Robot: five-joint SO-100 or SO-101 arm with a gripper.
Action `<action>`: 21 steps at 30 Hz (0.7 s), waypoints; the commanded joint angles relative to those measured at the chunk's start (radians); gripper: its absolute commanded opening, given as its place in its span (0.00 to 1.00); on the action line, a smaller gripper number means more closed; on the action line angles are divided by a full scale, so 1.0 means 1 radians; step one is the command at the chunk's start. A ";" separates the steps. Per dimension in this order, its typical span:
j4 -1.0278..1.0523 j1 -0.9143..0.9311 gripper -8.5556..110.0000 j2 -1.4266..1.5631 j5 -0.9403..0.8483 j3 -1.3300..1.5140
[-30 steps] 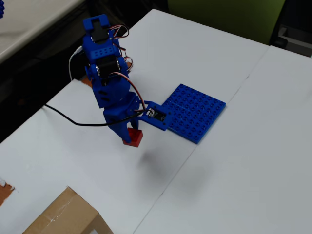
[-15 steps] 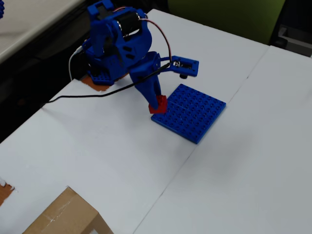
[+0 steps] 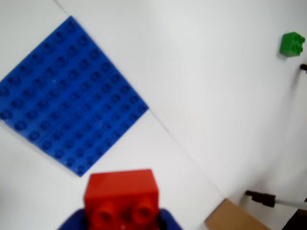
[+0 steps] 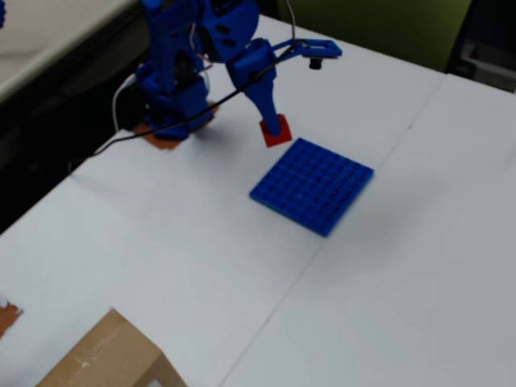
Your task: Pick up the 2x2 red block and go up the 8x8 blue block.
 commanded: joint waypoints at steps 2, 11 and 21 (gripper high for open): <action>0.017 -0.049 0.08 0.054 -0.048 -0.044; 0.034 -0.127 0.08 -0.009 -0.222 -0.046; 0.006 -0.169 0.08 -0.109 -0.351 -0.044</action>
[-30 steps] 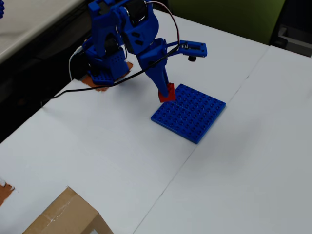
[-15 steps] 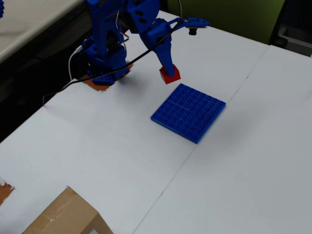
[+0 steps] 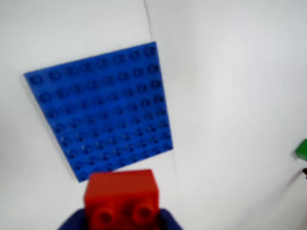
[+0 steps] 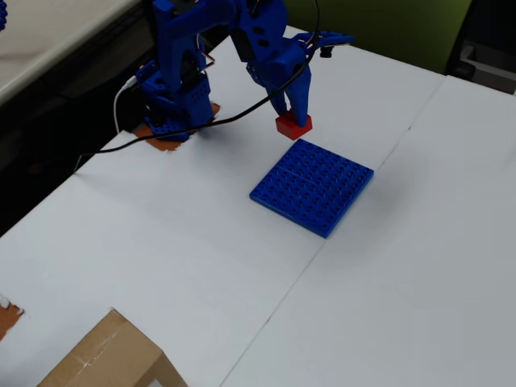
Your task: Pick up the 2x2 red block and go up the 8x8 blue block.
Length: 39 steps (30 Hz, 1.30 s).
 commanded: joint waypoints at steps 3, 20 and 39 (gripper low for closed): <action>-0.034 -0.025 0.08 -0.031 -0.066 -0.043; -0.040 -0.057 0.08 -0.118 -0.143 -0.097; -0.046 -0.026 0.08 -0.127 -0.224 -0.098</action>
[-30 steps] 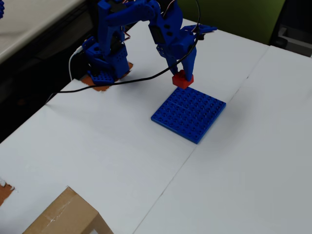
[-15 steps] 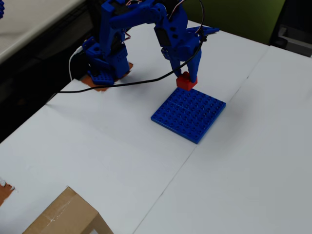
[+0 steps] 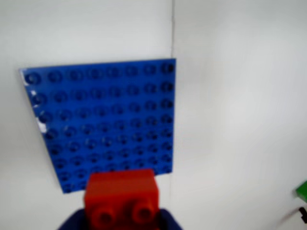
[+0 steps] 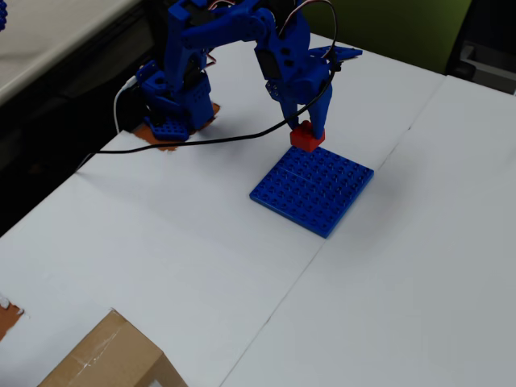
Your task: Pick up the 2x2 red block and go up the 8x8 blue block.
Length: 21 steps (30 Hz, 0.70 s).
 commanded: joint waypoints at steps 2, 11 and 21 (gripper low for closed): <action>-0.009 0.009 0.08 0.008 -0.118 -0.046; 0.000 0.006 0.08 0.002 -0.126 -0.060; 0.023 0.005 0.08 -0.015 -0.137 -0.091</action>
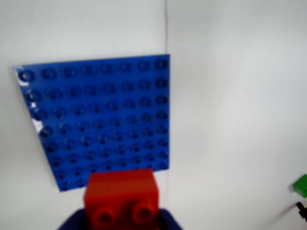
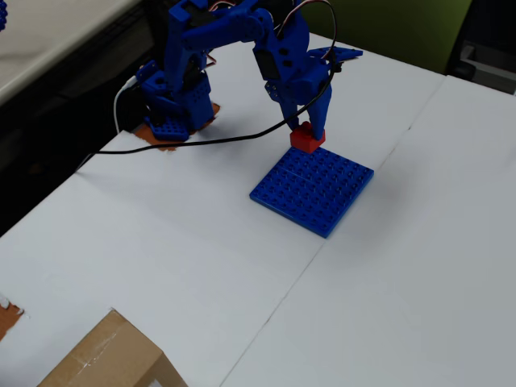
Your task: Pick up the 2x2 red block and go up the 8x8 blue block.
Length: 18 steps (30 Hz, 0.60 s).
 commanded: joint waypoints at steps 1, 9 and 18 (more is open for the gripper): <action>0.032 -0.008 0.08 -0.012 -0.137 -0.083; 0.051 -0.011 0.08 -0.032 -0.140 -0.114; 0.054 -0.011 0.08 -0.031 -0.141 -0.114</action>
